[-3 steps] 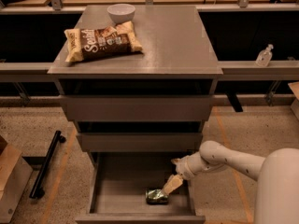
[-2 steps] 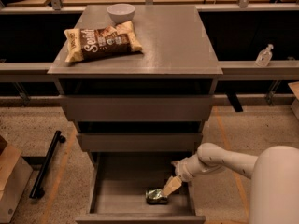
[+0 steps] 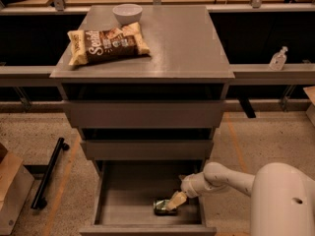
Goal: Pick green can from bottom drawer and place on counter
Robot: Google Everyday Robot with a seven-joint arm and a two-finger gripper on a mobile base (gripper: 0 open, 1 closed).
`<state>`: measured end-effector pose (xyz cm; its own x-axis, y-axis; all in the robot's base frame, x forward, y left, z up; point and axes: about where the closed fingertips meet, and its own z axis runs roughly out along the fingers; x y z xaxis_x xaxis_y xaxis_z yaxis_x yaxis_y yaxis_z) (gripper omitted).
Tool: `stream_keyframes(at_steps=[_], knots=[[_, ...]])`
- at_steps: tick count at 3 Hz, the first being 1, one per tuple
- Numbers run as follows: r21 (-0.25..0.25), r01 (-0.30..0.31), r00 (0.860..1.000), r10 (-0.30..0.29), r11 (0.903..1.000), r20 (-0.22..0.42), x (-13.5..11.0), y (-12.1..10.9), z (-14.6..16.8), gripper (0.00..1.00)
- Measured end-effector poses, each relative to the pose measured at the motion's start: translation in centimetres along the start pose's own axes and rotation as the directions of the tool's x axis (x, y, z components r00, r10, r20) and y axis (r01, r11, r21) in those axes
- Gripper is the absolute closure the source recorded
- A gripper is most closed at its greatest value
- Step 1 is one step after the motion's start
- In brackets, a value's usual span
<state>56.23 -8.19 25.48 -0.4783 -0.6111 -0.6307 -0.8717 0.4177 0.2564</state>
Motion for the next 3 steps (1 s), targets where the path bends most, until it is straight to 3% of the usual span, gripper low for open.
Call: stream_keyframes(at_steps=[1,2,3], knots=[[-0.008,-0.016,1.0,0.016,0.9998,0.012,1.8,-1.2,4.3,0.0],[-0.008,-0.032,0.998,0.032,0.9995,-0.045,3.7,-1.7,8.6,0.0],[-0.004,-0.079,0.988,0.078,0.9969,-0.13,5.9,-2.1,12.6,0.0]])
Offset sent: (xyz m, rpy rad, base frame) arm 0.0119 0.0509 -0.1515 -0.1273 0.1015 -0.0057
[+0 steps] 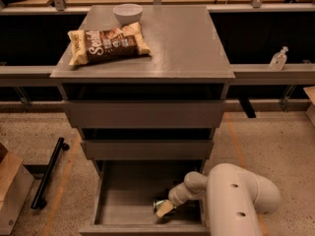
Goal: Pick green can from bottom drawer and place on counter
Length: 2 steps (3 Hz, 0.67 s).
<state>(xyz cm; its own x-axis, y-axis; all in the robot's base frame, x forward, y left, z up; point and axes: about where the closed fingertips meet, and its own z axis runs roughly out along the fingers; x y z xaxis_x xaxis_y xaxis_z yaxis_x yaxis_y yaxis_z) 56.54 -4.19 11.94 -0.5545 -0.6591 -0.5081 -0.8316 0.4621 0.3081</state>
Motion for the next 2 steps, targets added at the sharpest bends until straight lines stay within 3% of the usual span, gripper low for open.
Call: stream_keyframes(at_steps=[2], knots=[[0.026,-0.027,0.999,0.028,0.9993,-0.036,0.37,-0.35,0.6,0.41]])
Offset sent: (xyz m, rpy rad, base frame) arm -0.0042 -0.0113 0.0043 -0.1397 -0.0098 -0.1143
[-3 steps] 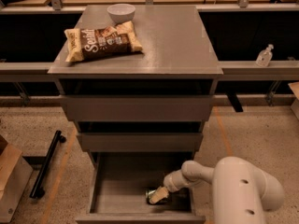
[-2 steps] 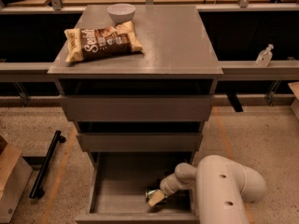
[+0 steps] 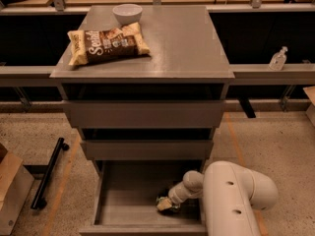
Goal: Pick green can from bottom drawer and place on counter
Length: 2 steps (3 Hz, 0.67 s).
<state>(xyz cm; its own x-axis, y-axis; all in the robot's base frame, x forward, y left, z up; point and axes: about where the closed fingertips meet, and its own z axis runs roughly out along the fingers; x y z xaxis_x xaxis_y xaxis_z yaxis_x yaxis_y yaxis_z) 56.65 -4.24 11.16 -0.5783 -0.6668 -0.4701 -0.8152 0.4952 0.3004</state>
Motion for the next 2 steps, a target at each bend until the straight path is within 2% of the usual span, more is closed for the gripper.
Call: stream_keyframes(at_steps=[2], knots=[[0.0,0.0,1.0,0.0,1.0,0.0,-0.22,0.14,-0.39,0.87]])
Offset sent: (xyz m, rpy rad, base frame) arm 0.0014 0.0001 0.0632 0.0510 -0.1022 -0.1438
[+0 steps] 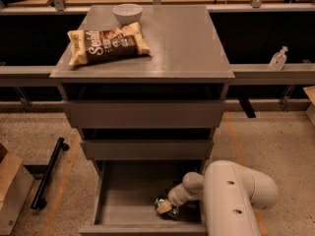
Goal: Pick green can from bottom drawer and place on counter
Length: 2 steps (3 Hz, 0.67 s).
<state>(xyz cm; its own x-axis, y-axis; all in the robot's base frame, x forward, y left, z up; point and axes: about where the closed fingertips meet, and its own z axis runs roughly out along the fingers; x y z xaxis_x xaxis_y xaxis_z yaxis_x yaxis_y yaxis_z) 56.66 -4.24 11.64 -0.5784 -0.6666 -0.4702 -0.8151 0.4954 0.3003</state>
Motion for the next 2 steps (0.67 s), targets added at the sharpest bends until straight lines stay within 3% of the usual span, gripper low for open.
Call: stream_keyframes(at_steps=[1,2], knots=[[-0.022,-0.014,0.996,0.016,0.9997,0.085,-2.6,1.5,-3.0,1.0],[-0.106,0.015,0.976,0.008,0.9942,0.218,-7.8,3.6,-9.3,1.0]])
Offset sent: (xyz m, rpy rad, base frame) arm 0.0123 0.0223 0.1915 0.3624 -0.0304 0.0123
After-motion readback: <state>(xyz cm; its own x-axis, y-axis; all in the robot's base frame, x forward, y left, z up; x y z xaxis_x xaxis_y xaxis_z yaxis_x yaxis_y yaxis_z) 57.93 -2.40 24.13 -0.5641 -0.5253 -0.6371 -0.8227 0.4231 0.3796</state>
